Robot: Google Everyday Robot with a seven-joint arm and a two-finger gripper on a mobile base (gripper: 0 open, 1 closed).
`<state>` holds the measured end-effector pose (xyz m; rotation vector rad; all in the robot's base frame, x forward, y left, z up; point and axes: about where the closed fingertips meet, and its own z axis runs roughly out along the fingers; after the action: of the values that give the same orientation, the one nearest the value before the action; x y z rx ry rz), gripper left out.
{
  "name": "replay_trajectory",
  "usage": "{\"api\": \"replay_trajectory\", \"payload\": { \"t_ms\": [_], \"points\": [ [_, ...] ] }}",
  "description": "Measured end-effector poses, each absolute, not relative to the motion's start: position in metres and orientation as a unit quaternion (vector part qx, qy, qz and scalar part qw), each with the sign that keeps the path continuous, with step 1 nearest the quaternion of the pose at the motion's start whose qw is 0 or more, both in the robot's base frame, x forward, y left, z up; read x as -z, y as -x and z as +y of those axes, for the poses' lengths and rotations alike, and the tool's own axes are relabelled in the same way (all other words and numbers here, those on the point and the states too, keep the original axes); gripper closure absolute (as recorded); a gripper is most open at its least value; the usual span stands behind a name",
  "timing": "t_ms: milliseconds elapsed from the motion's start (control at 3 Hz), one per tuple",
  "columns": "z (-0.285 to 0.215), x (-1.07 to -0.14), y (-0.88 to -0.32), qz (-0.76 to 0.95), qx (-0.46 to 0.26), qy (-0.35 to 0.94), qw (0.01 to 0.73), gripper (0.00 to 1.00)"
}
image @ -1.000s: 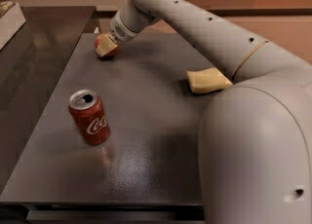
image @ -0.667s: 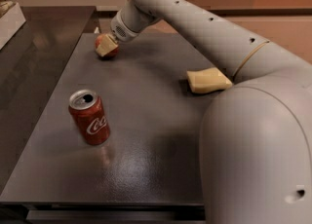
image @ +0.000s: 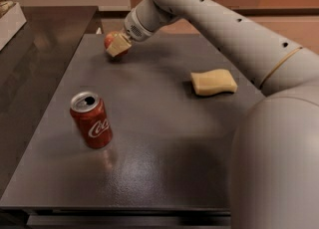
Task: Move apple near coke can
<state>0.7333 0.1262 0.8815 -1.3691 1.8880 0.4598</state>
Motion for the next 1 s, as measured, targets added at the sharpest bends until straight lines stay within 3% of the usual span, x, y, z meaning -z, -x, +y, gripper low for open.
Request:
{"api": "replay_trajectory", "payload": {
  "t_ms": [1000],
  "points": [
    [0.057, -0.89, -0.652, 0.674, -0.176, 0.619, 0.362, 1.0]
  ]
}}
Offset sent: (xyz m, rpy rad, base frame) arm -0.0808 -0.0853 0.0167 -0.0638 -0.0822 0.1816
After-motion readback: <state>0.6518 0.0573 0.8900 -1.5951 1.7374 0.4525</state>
